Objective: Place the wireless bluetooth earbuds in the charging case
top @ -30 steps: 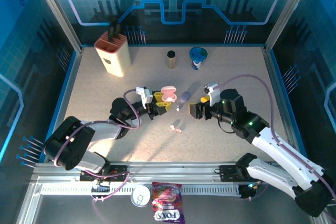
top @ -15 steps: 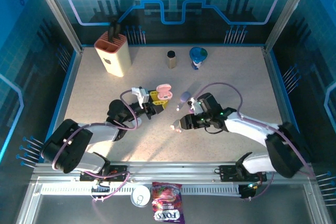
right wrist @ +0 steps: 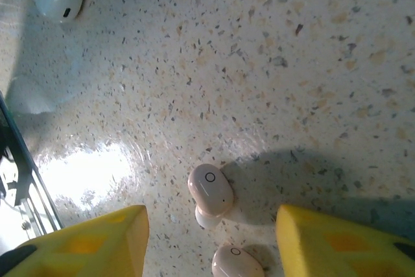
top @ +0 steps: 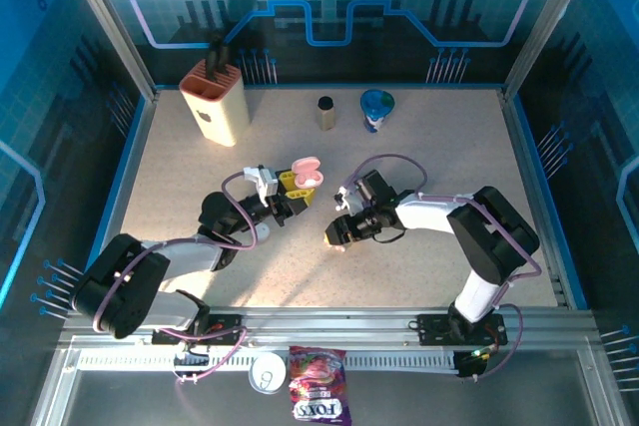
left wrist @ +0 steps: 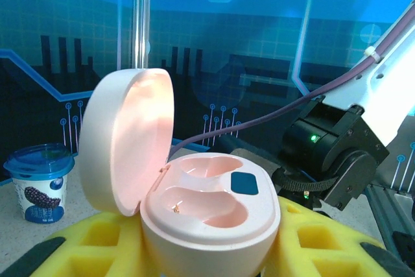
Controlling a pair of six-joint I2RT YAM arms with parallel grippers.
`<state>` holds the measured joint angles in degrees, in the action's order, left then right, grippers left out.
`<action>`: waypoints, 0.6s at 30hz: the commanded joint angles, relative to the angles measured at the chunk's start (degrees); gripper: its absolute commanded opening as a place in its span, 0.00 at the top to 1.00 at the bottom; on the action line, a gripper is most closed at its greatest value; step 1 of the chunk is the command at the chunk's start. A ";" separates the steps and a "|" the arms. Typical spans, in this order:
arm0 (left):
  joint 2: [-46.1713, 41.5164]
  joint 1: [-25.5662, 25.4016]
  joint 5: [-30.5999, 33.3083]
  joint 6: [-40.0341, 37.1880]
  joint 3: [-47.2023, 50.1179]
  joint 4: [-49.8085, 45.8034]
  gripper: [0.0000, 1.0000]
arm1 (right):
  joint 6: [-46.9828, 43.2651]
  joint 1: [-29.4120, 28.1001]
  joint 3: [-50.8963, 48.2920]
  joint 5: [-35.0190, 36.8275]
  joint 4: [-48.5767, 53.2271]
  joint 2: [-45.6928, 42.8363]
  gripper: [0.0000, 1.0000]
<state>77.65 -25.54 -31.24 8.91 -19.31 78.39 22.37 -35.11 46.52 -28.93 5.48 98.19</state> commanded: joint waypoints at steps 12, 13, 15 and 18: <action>0.61 0.64 -0.84 0.21 -1.26 1.92 0.72 | -5.46 1.09 -1.99 -4.47 4.62 -1.51 0.48; 0.73 0.58 -0.92 0.31 -1.35 1.90 0.72 | -5.50 1.10 -2.16 -4.47 4.72 -1.59 0.48; 0.88 0.59 -0.92 0.38 -1.44 1.86 0.72 | -5.45 1.23 -2.35 -4.50 4.94 -1.73 0.49; 0.88 0.63 -0.89 -0.05 -1.48 1.93 0.72 | -5.04 1.32 -2.73 -4.21 4.72 -2.16 0.51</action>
<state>78.11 -25.41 -31.29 8.99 -19.33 78.37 17.91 -34.52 45.04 -32.18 7.55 97.38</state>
